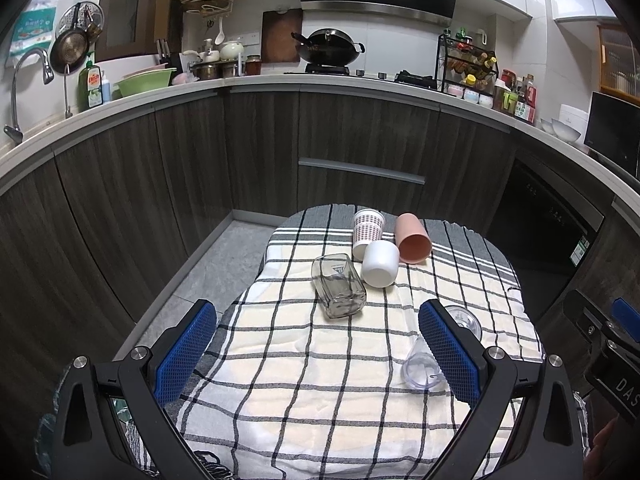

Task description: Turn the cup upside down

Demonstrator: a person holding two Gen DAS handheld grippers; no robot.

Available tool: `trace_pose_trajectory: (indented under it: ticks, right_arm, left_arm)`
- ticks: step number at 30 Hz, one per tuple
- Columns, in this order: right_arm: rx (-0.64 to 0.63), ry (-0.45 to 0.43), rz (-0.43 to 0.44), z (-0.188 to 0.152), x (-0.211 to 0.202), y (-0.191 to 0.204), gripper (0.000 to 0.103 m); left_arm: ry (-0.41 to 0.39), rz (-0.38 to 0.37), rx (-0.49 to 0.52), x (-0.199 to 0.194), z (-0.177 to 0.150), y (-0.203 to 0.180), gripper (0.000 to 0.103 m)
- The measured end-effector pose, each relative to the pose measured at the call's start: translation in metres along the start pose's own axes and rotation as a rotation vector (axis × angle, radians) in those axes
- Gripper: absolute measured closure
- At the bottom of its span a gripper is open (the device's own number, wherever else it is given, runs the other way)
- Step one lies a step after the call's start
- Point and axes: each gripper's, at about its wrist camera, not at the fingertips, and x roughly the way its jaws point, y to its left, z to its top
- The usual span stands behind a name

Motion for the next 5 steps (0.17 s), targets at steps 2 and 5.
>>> trace_pose_trajectory:
  ticks: [2,5]
  right_arm:
    - [-0.001,0.0,-0.001,-0.0006,0.0003,0.0002,0.004]
    - [-0.002,0.003,-0.001,-0.0009,0.0014,0.0001,0.004]
  left_arm:
    - [-0.003,0.003,0.004,0.0006,0.0009,-0.0018,0.0]
    - [-0.003,0.006,0.008,0.0009,0.0007,-0.0027,0.0]
